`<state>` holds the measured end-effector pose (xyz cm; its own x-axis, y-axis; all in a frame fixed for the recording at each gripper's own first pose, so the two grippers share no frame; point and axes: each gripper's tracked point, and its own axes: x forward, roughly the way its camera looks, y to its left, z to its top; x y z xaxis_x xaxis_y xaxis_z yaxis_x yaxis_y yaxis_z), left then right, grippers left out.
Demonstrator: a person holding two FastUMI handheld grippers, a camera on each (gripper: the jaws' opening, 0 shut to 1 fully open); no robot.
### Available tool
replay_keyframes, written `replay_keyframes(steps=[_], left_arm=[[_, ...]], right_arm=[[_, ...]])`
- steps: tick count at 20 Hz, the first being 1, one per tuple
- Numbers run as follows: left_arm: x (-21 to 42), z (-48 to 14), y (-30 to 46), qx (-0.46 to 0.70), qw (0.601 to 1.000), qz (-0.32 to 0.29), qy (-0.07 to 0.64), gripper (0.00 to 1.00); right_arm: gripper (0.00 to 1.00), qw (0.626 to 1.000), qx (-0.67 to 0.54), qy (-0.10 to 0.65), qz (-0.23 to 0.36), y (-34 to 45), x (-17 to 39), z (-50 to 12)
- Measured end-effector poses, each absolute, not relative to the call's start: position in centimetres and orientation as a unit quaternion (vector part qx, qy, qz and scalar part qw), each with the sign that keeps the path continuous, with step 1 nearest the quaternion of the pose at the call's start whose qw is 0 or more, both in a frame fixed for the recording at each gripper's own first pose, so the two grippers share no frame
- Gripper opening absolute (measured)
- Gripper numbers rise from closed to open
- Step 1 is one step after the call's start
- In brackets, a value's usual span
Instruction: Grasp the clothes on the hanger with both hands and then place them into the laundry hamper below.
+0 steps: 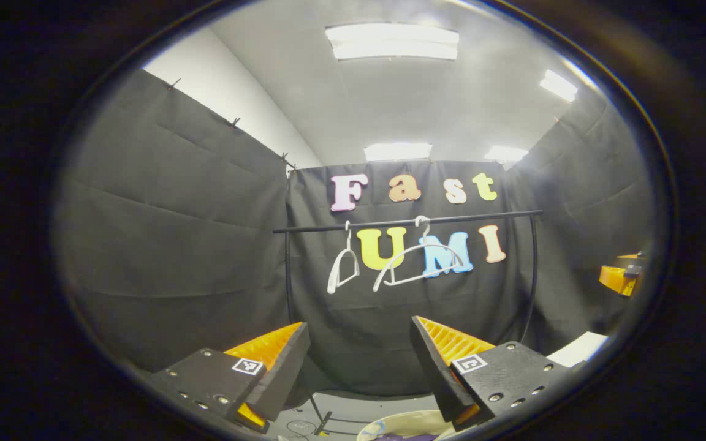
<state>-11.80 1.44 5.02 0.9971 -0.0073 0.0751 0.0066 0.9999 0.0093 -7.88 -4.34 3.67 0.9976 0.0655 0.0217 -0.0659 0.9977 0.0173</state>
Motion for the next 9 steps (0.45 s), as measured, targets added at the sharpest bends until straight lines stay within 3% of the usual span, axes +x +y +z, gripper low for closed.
replay_keyframes(steps=[9], left_arm=[[-11.9,4.3,1.3,-0.009,0.999,0.007,-0.036,1.00]], right_arm=[[0.95,0.999,0.012,-0.036,0.026,-5.5,-8.4,4.8]])
